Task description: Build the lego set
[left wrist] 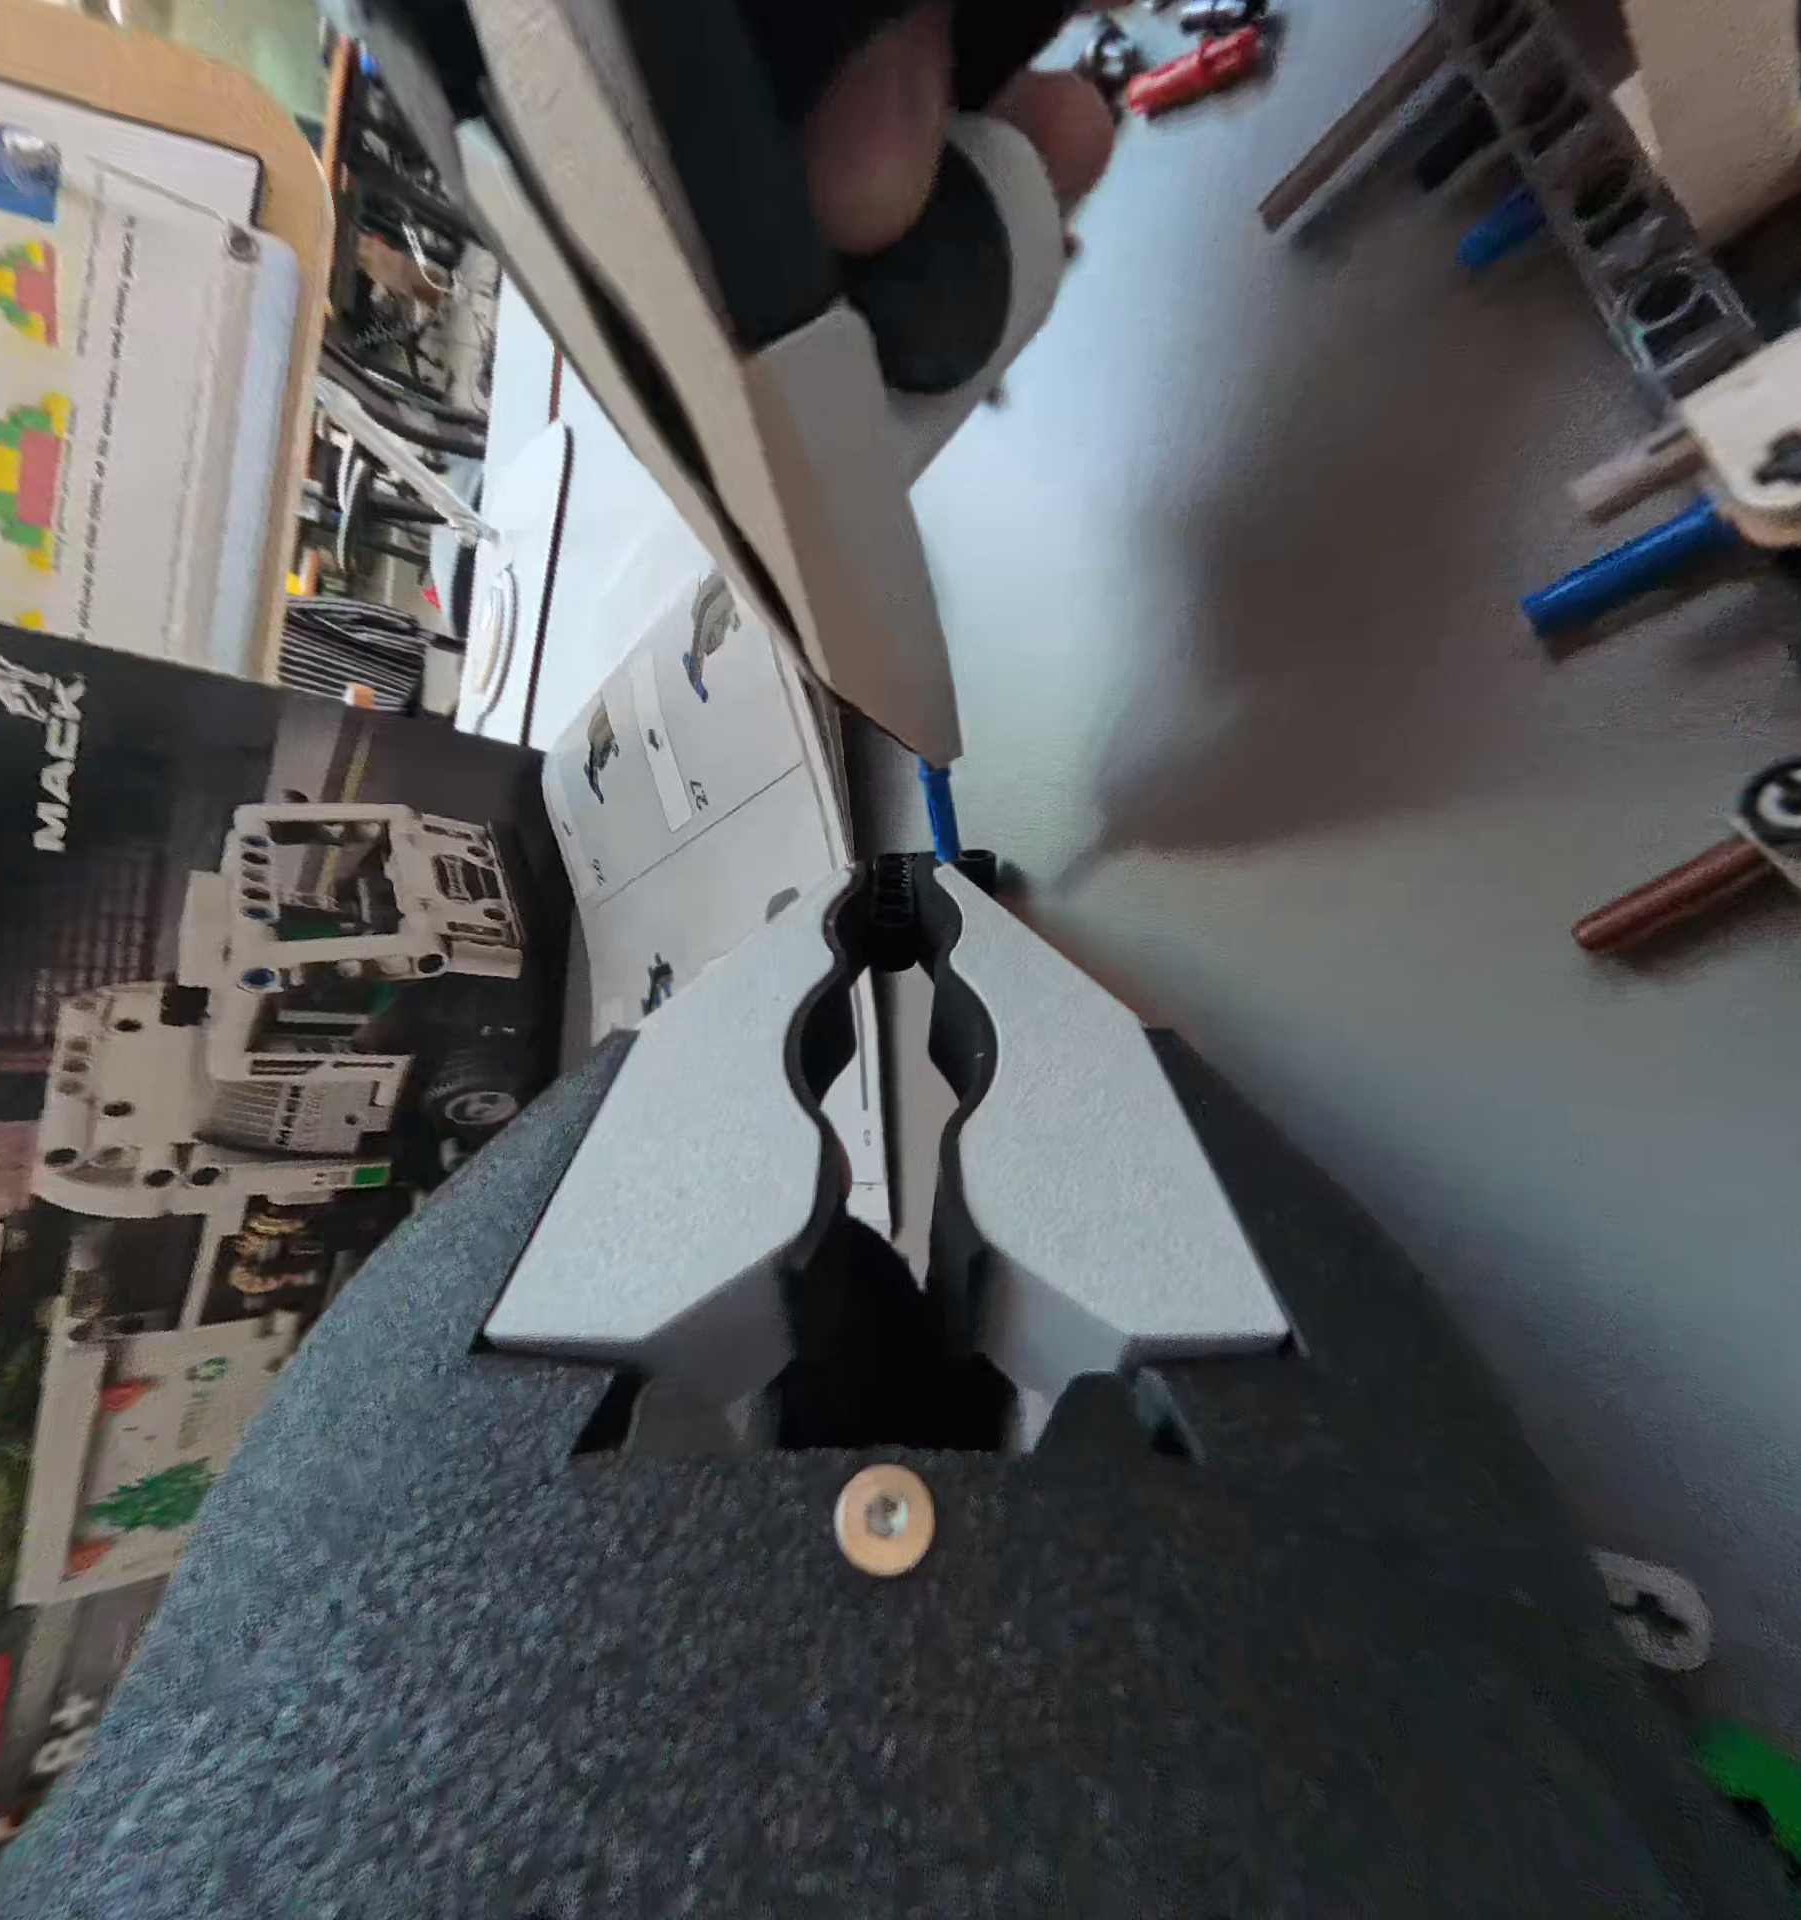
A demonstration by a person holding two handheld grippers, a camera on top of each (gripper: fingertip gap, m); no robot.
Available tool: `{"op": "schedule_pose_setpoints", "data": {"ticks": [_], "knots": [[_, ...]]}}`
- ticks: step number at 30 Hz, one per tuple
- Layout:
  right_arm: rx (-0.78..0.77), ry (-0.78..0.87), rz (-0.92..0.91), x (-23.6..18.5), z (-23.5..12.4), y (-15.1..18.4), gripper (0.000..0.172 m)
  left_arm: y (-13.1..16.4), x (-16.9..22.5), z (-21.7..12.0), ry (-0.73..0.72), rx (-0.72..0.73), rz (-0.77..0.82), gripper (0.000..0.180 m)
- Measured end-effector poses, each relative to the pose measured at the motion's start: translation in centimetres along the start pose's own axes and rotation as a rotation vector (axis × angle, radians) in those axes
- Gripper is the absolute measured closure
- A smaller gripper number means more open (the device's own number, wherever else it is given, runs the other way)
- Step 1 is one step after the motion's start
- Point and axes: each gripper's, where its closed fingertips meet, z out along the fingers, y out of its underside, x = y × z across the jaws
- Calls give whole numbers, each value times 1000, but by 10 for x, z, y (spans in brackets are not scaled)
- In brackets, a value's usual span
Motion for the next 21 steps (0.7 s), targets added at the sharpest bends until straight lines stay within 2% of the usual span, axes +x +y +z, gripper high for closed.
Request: {"op": "schedule_pose_setpoints", "data": {"ticks": [6, 21], "knots": [[-2, 72, -40, 9, 6, -1, 169, 7, -2, 1, 67, 11, -186, 175], [18, 37, -38, 8, 7, -4, 169, 7, -2, 1, 54, 23, -106, 174]]}}
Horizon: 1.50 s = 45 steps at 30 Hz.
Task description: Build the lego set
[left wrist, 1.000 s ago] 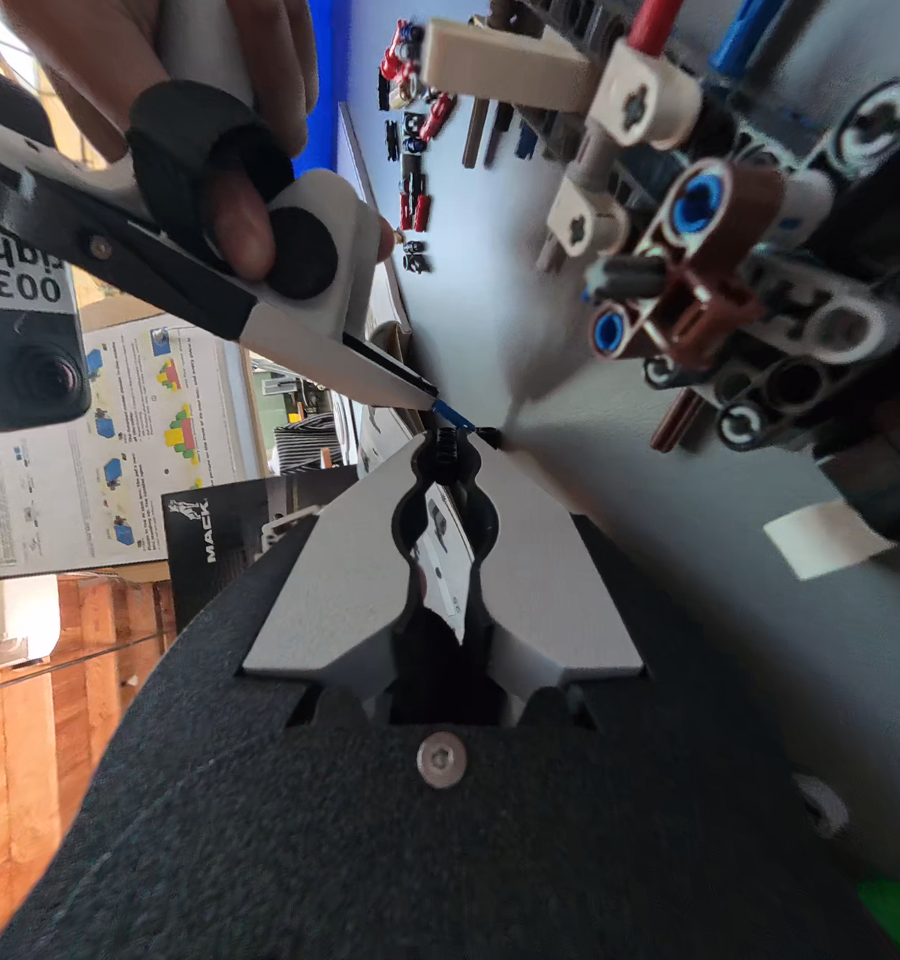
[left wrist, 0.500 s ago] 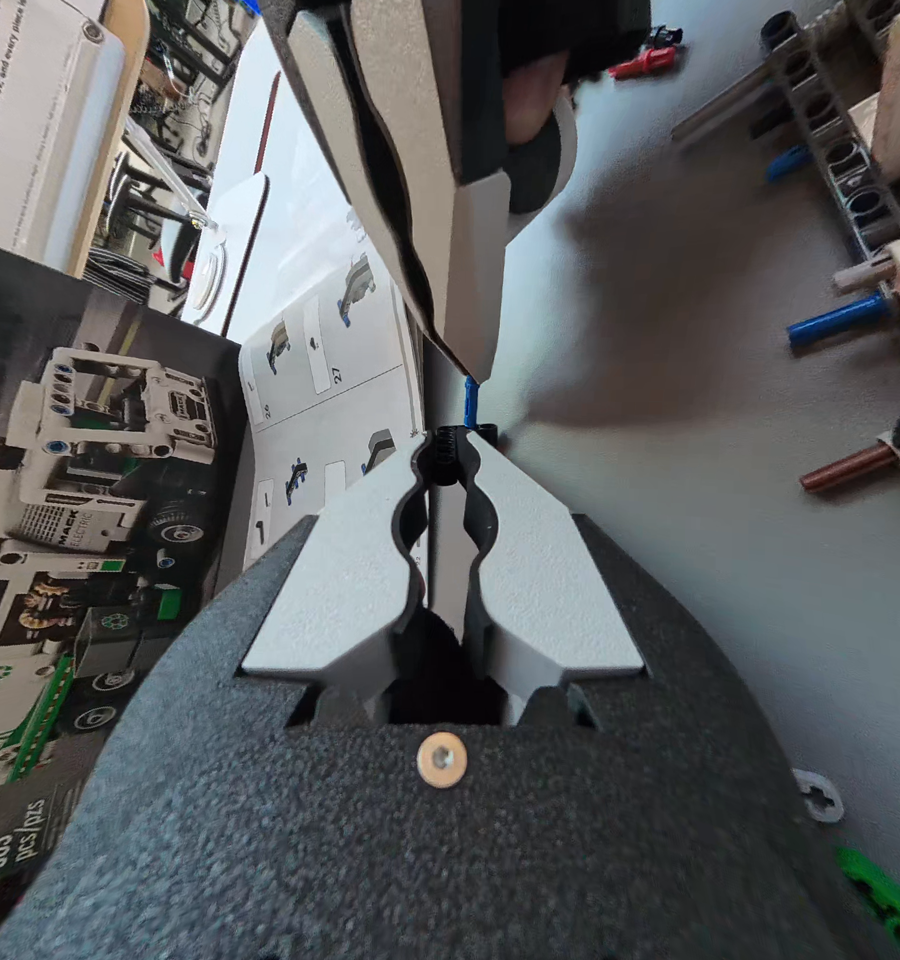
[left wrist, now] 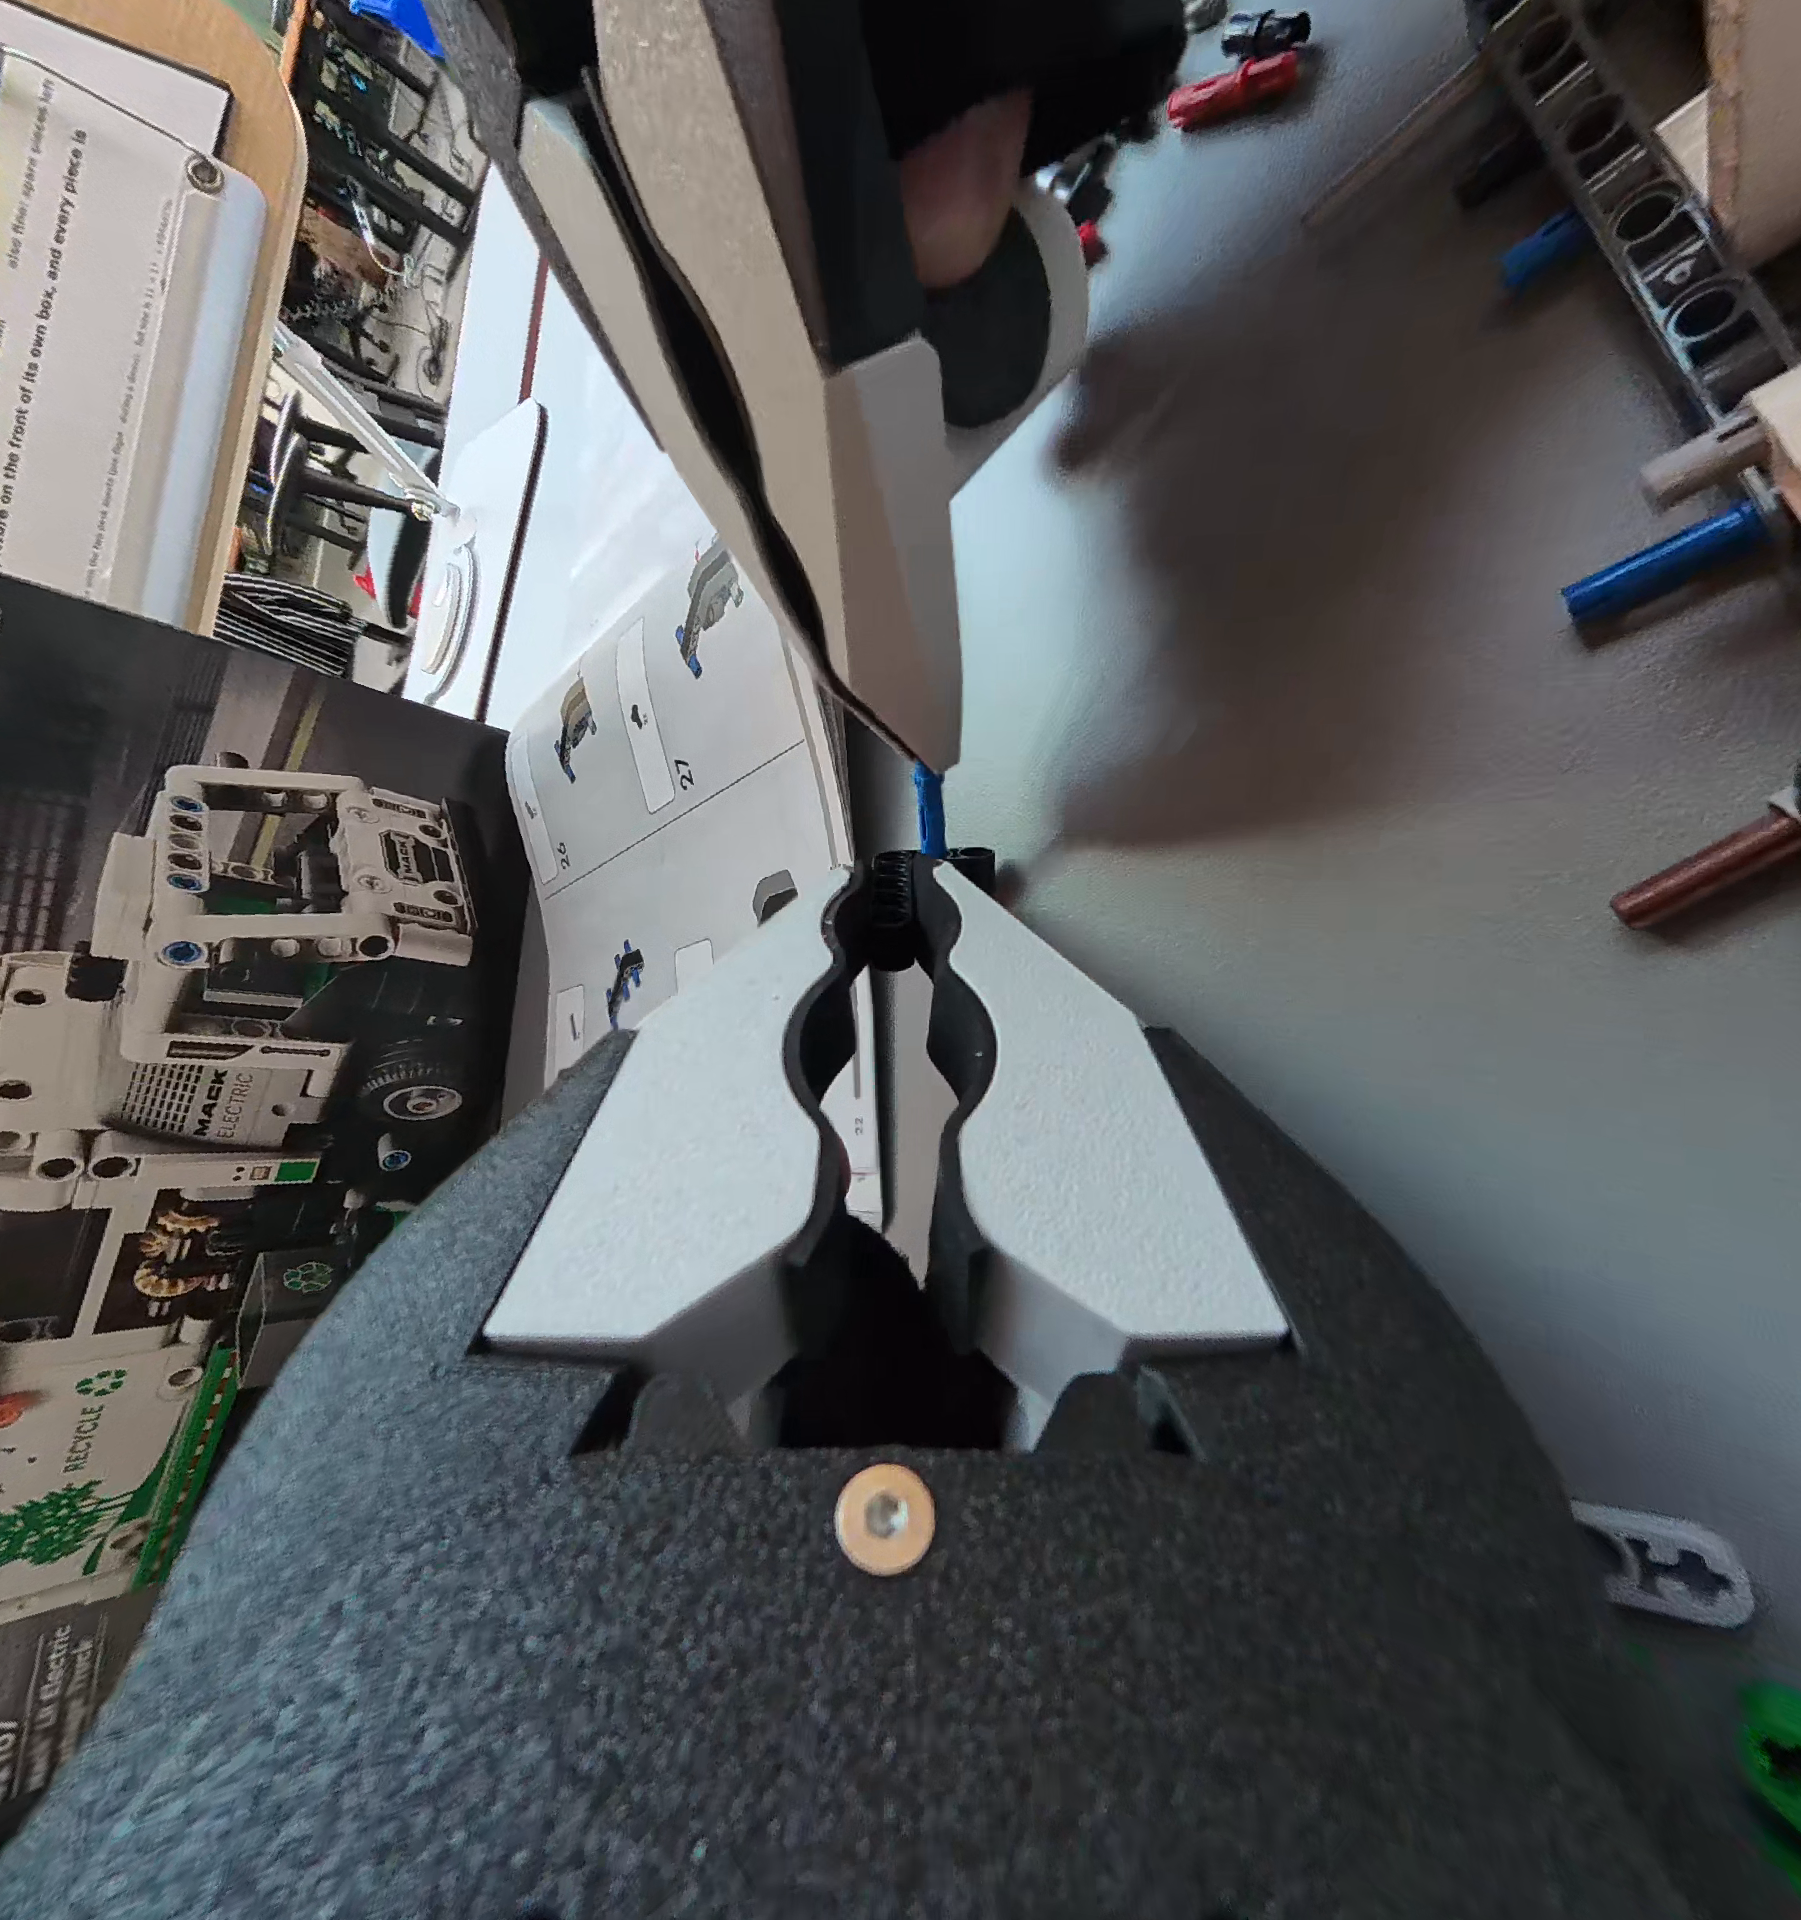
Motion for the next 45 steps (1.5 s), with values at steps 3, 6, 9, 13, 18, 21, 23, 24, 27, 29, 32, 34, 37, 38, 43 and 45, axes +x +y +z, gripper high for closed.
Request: {"op": "schedule_pose_setpoints", "data": {"ticks": [3, 6, 9, 13, 18, 21, 23, 24, 27, 29, 32, 34, 37, 38, 43, 45], "knots": [[10, -4, 7, 0, 0, -2, 169, 0, 0, 0, 8, 10, -5, 174], [18, -4, 7, 0, 0, -3, 169, 1, 0, 0, 19, 13, -28, 174], [15, 15, -29, 1, 0, -2, 169, 1, 0, 0, 27, 12, -43, 174], [18, 30, -56, 1, 1, -3, 169, 2, 0, 0, 41, 20, -72, 174], [-66, 131, -209, 6, 11, 9, 169, 3, -1, 0, 62, 24, -97, 174], [-46, 96, -184, 5, 9, 7, 169, 3, -1, 0, 48, 18, -51, 174], [-17, 50, -144, 3, 5, 4, 169, 2, -1, -1, 34, 10, -10, 174], [-13, 37, -129, 2, 4, 3, 169, 2, -1, -1, 31, 8, 3, 174], [-10, 29, -117, 1, 4, 2, 169, 2, 0, -1, 27, 13, 20, 174], [-3, 25, -103, 1, 4, 1, 169, 2, -1, -2, 17, 14, 44, 174], [5, 5, -86, 0, 2, 1, 169, 0, 0, -1, -18, 20, 127, 174], [15, -35, -64, -4, -1, 0, 169, -1, -1, -1, -46, 22, 178, 175], [57, -158, 46, -14, -7, -6, 169, -1, -3, -1, -118, -2, 310, 174], [65, -192, 91, -16, -9, -7, 169, -2, -4, -1, -142, -8, 348, 174], [126, -305, 250, -14, -18, -16, 169, -6, -4, -4, -161, 1, 394, 175], [122, -287, 246, -10, -18, -14, 169, -5, 0, -2, -149, -2, 392, 175]]}}
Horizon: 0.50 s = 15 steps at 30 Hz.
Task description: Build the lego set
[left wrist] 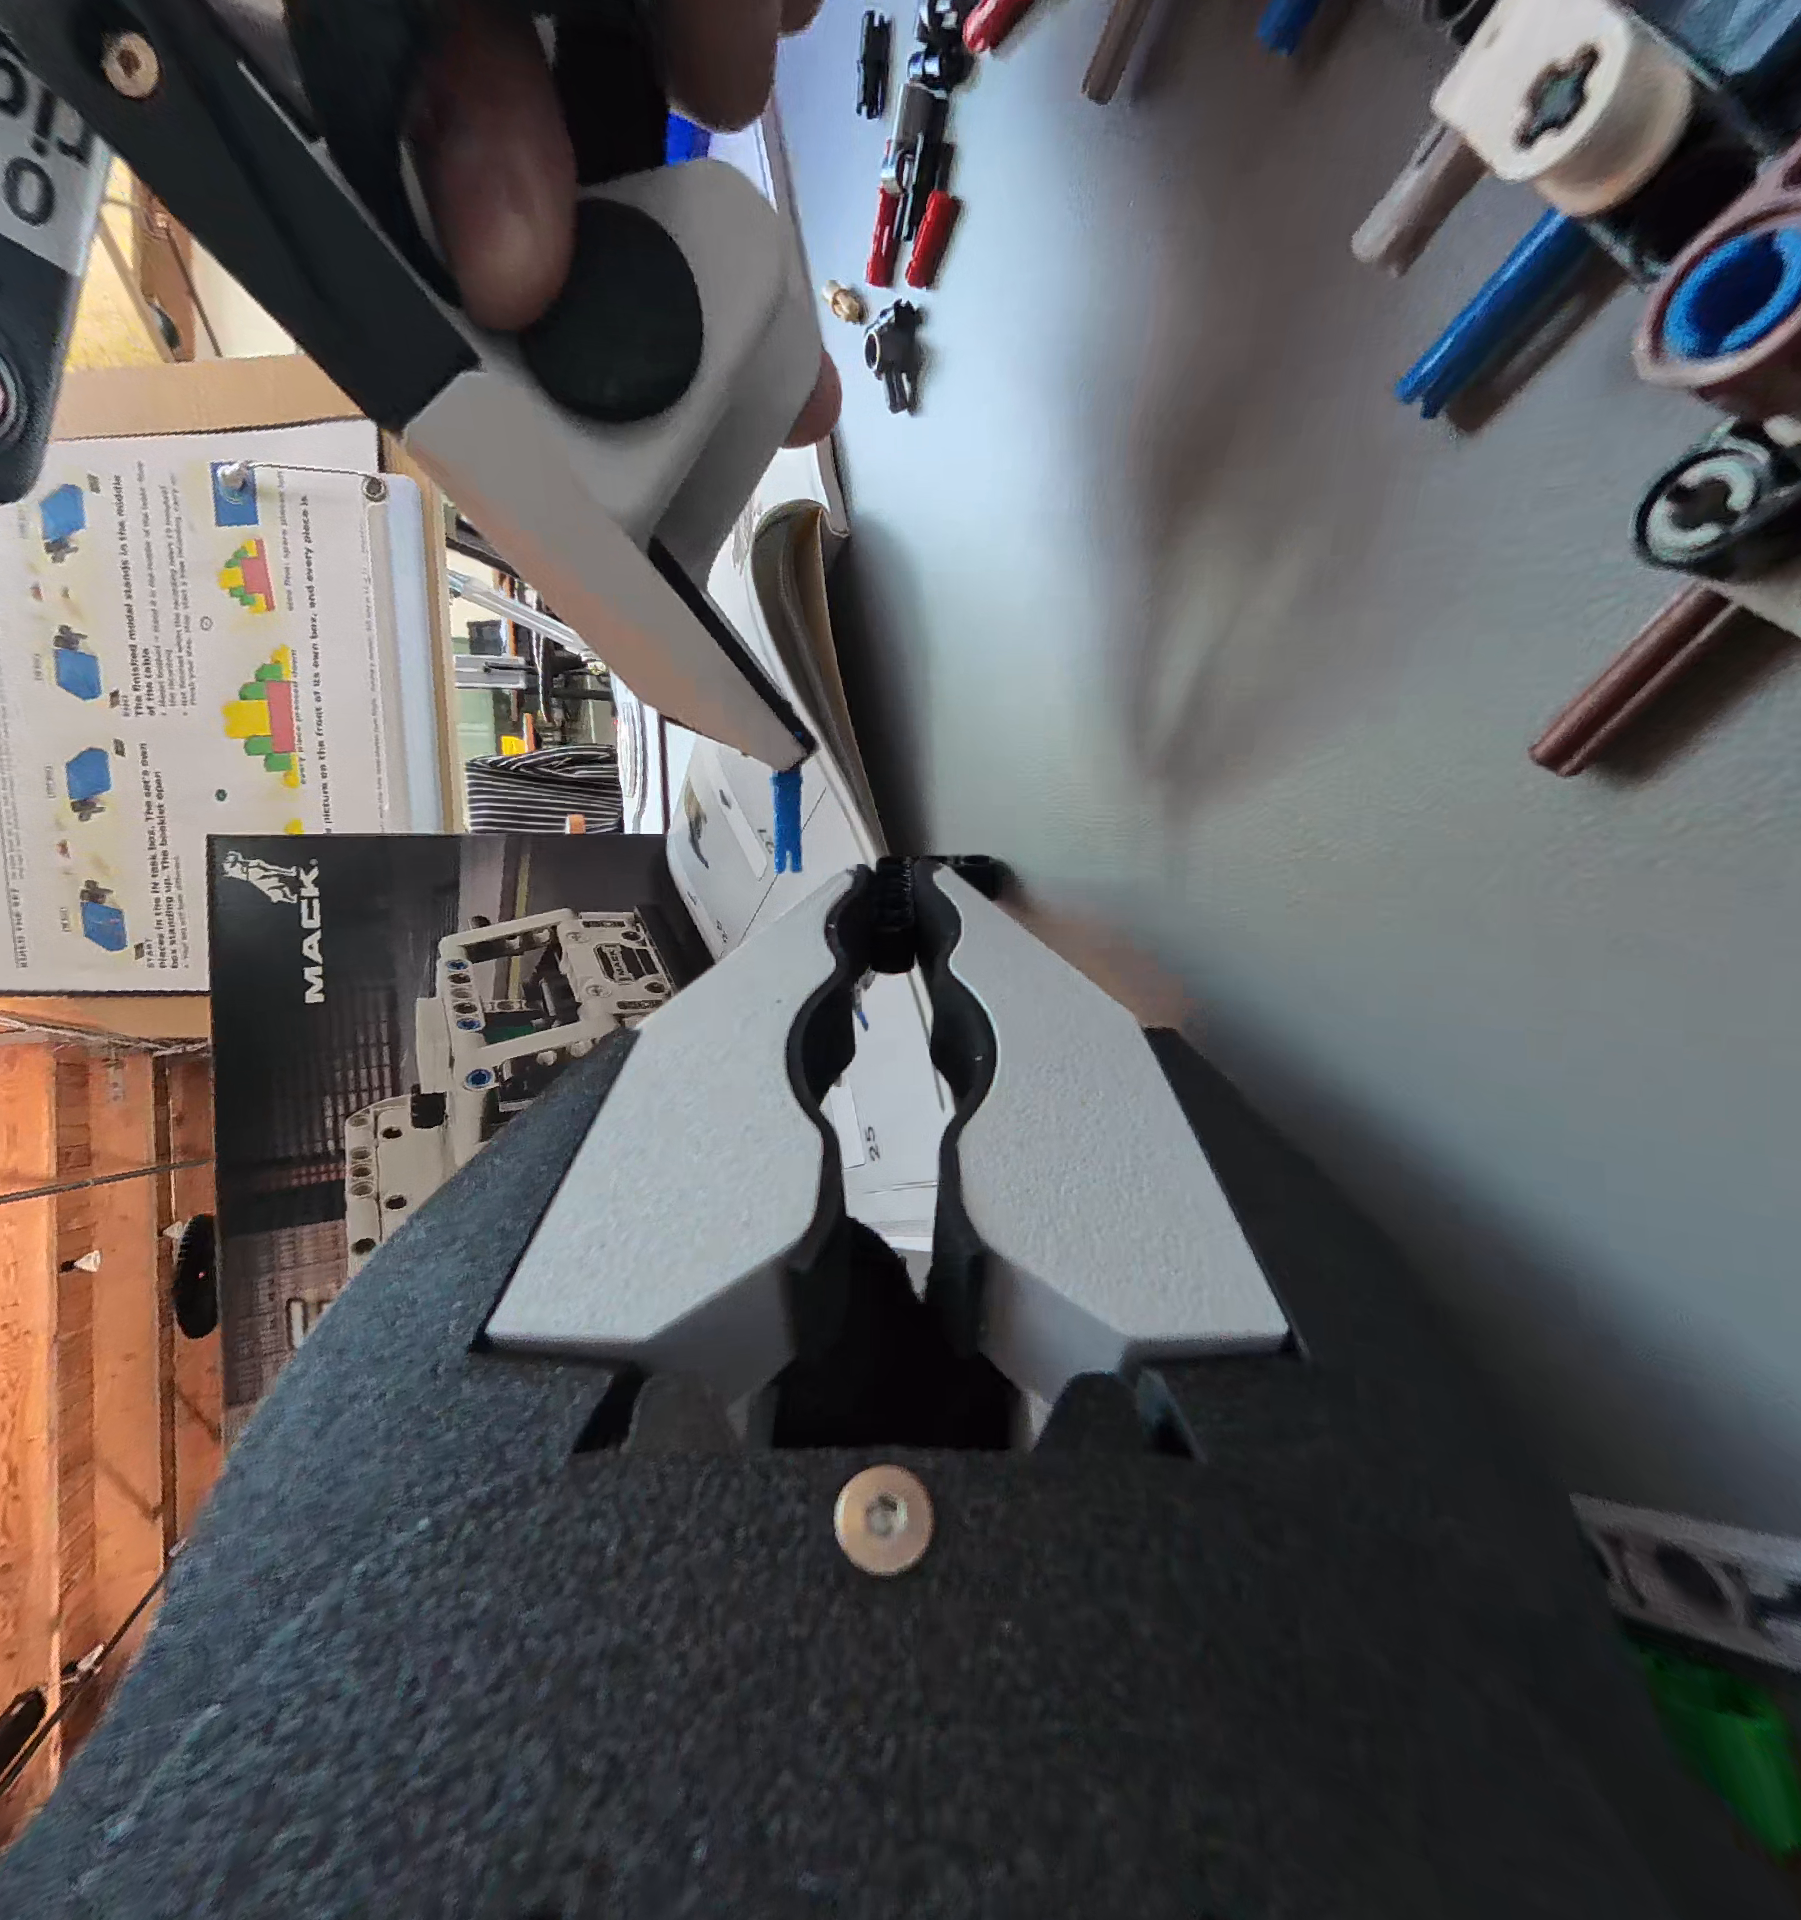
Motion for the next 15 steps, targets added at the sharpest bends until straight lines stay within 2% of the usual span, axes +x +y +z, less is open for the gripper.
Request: {"op": "schedule_pose_setpoints", "data": {"ticks": [7, 12, 15], "knots": [[-73, -2, 14, 1, 1, 13, 169, 0, -4, 2, 13, 7, -168, 175], [-96, -28, 17, -5, 5, 16, 169, -5, -1, 1, -30, -8, -7, 174], [-101, -25, 8, -6, 7, 17, 169, -10, -1, 0, -43, -5, 28, 175]]}}
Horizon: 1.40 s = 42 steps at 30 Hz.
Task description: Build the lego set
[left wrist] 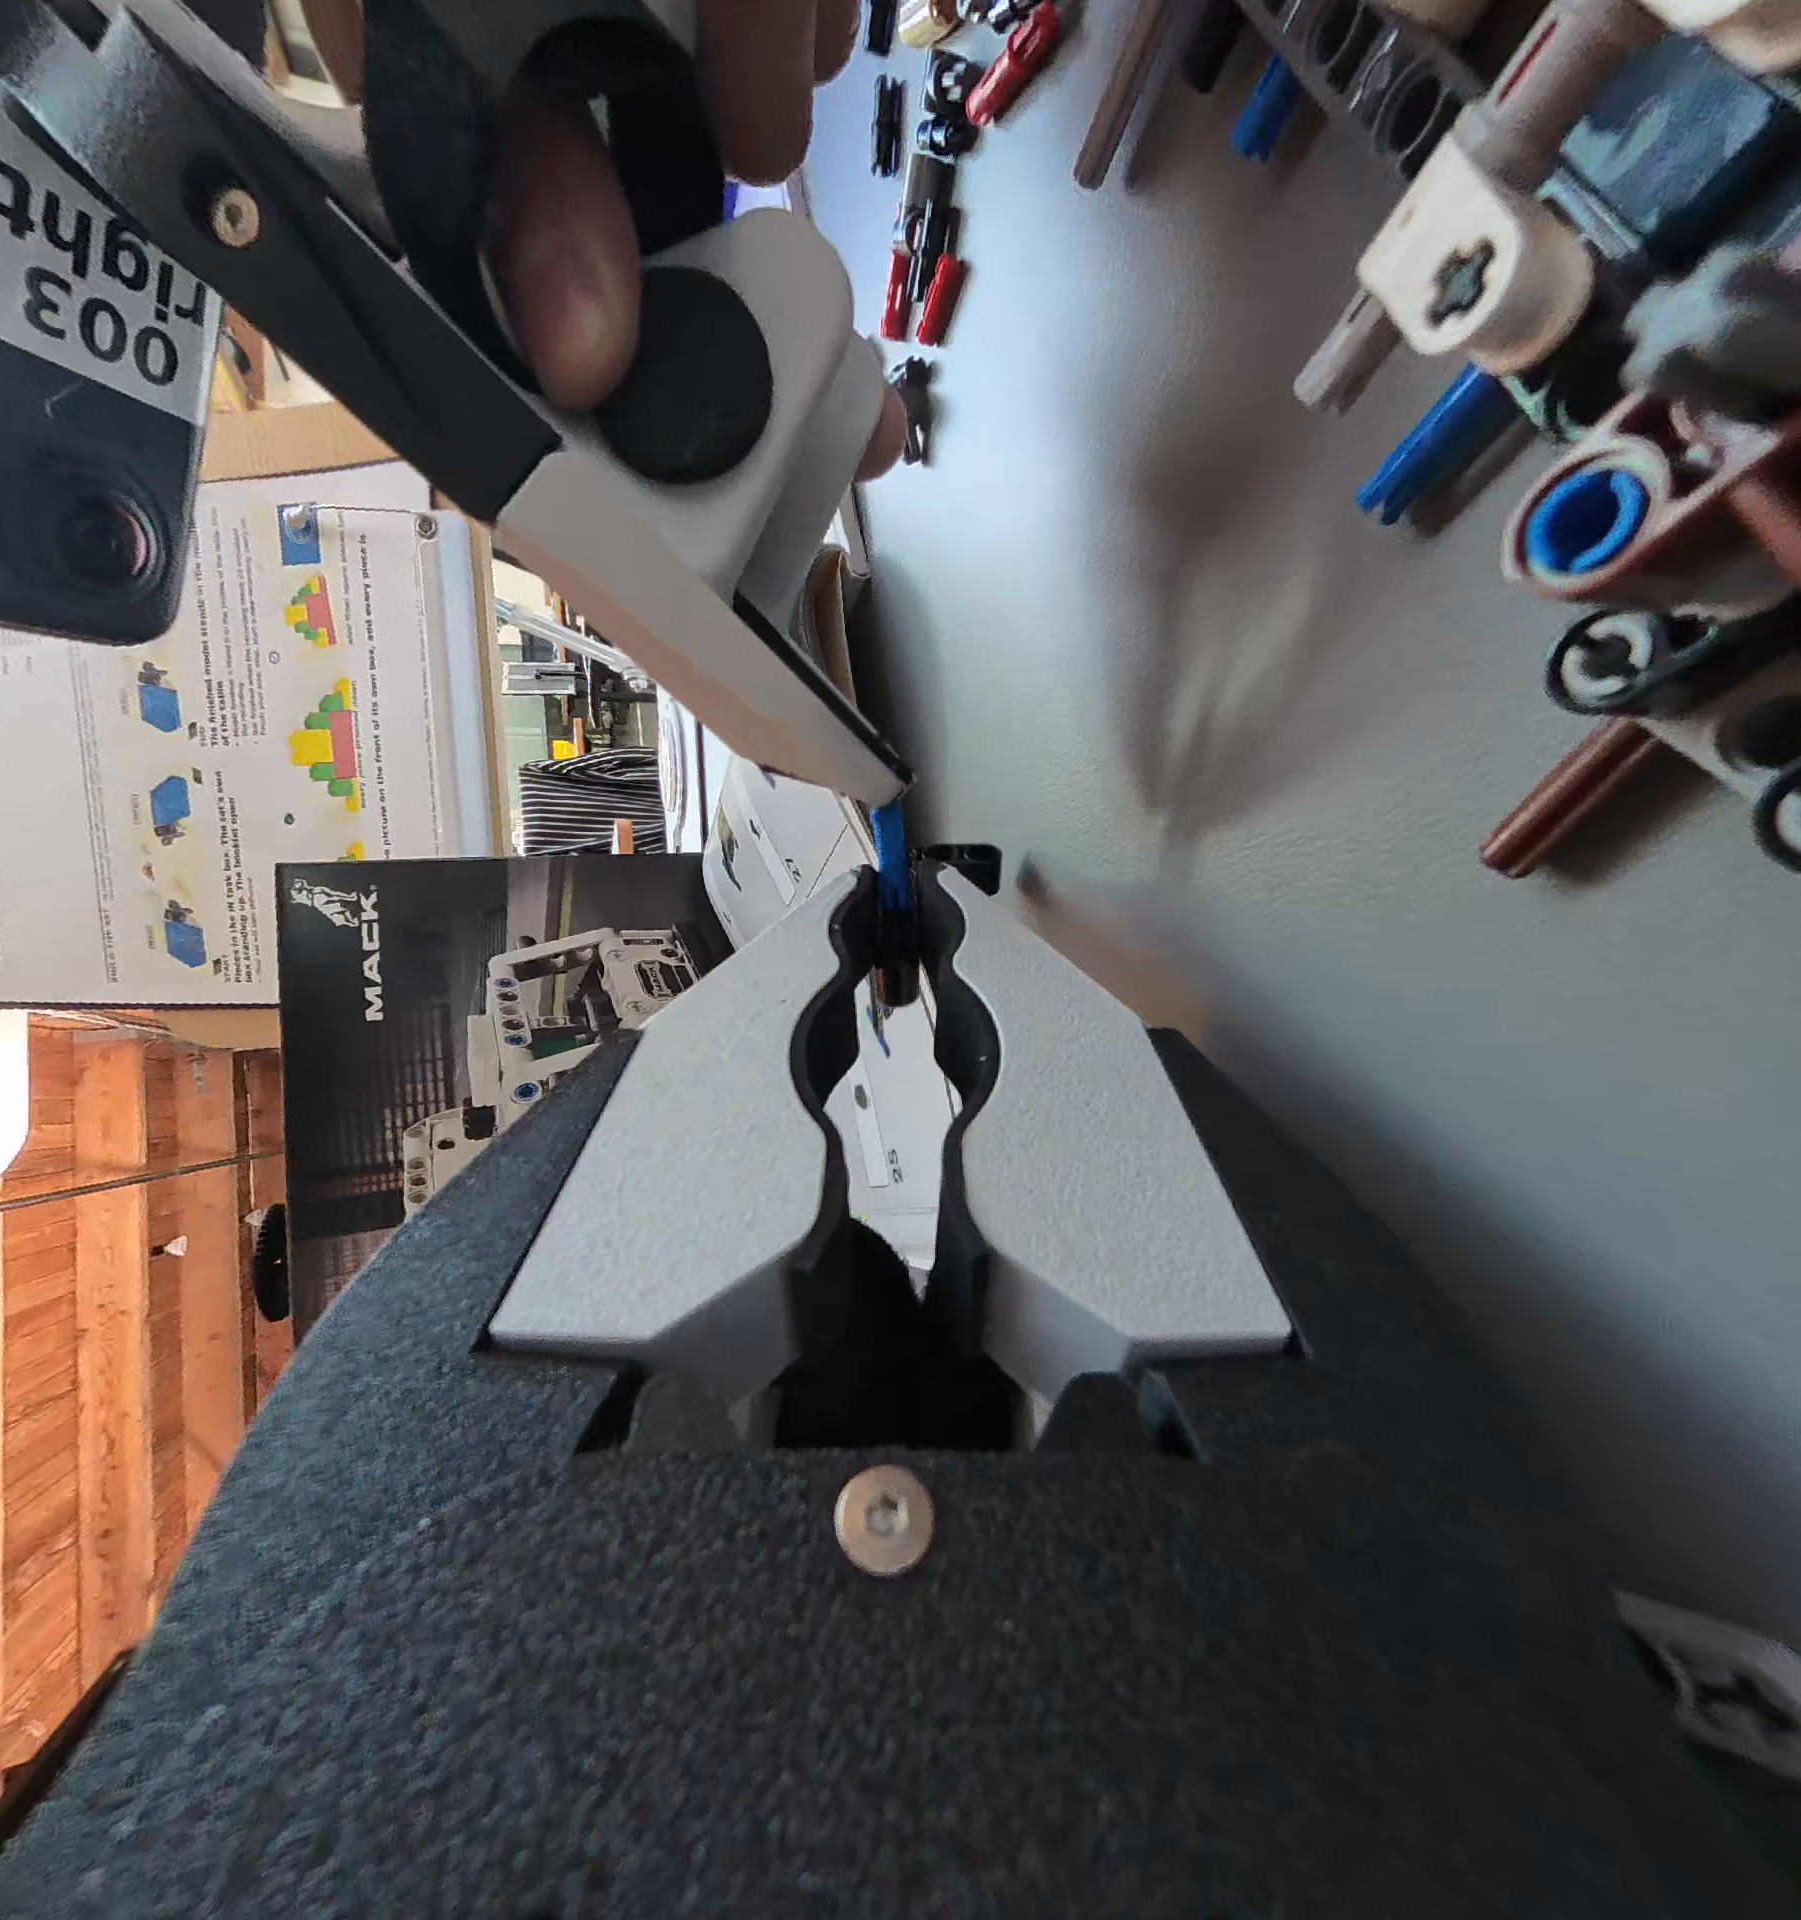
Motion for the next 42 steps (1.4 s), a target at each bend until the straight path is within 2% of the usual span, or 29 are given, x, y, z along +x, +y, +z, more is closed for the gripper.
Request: {"op": "schedule_pose_setpoints", "data": {"ticks": [3, 7, 14, 20, 24, 29, 33, 35, 38, 42], "knots": [[22, 10, -8, 1, -2, -4, 169, 2, -1, 0, -12, -7, 15, 174], [73, 25, -29, 2, -3, -12, 169, 6, -6, 0, -13, -18, -60, 175], [81, 87, -94, 4, -8, -15, 169, 17, -9, 1, 98, -29, -391, 174], [27, 149, 81, 25, -3, -4, 169, 23, -1, 4, 122, -50, -344, 174], [21, 122, 177, 30, 5, 0, 169, 21, 1, 3, 147, -43, -377, 174], [27, 100, 192, 25, 4, -3, 169, 21, 1, 4, 161, -47, -407, 174], [1, 163, 107, 27, -10, -10, 169, 19, 3, 4, 226, -37, -578, 175], [-76, 214, 20, 25, -25, -13, 169, 13, 5, 6, 272, -17, -679, 175], [-402, 225, -106, 17, -39, 6, 169, 5, 8, 6, 352, 8, -769, 174], [-783, 163, -74, 10, -42, 13, 169, -3, 17, 4, 446, 41, -837, 174]]}}
